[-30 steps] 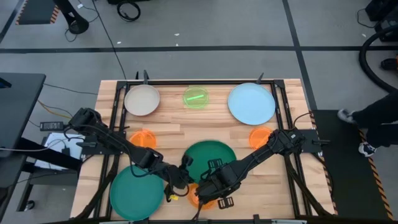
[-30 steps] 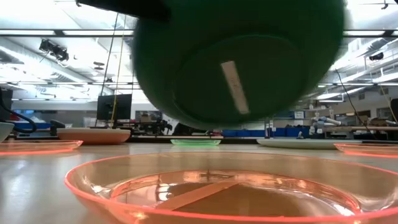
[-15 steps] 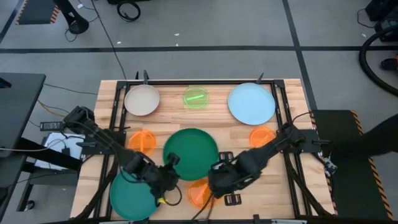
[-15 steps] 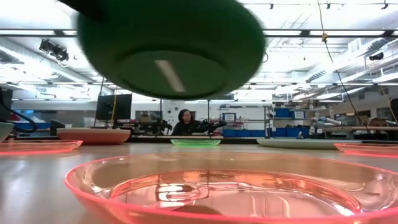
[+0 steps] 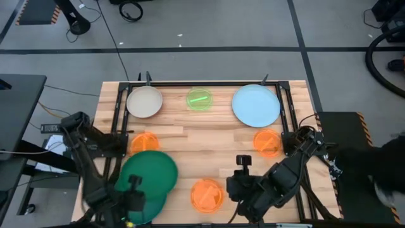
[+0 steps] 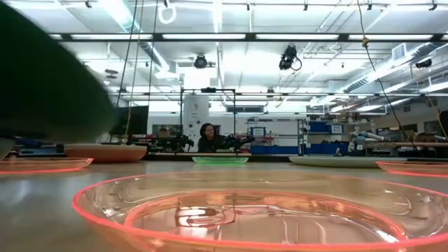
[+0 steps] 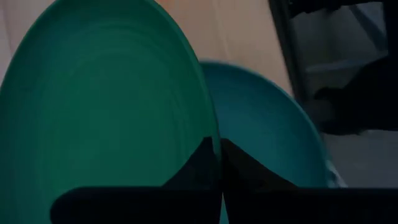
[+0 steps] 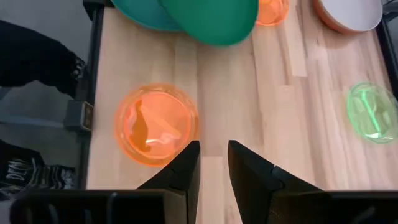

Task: Stack plastic plates
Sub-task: Stack the green plate on top of the blue plate

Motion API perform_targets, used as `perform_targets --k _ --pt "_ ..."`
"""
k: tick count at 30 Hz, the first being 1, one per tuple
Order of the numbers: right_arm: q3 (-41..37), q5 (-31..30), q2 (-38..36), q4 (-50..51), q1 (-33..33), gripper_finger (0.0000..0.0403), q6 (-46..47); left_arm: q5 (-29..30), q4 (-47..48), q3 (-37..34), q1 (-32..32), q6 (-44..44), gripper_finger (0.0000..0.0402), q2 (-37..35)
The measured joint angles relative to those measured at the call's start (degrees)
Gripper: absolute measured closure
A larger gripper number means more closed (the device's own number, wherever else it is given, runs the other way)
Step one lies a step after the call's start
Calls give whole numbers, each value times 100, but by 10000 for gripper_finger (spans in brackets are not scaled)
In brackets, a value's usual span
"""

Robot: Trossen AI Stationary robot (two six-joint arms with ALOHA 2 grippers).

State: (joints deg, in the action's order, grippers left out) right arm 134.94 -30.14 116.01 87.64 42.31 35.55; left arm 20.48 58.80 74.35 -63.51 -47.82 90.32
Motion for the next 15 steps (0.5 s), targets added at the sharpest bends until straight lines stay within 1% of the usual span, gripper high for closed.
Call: perform_targets --k 4,7,11,15 --pt "-40 -36 2 -70 2 312 254 35 292 297 -424 -588 387 0" --pt "-79 -55 0 -106 -19 312 380 111 276 334 -614 -819 387 0" --pt "-155 -51 11 -161 -83 312 438 98 203 334 -625 -1034 387 12" --pt "-285 -51 5 -277 -155 312 549 180 166 303 -621 -1556 387 77"
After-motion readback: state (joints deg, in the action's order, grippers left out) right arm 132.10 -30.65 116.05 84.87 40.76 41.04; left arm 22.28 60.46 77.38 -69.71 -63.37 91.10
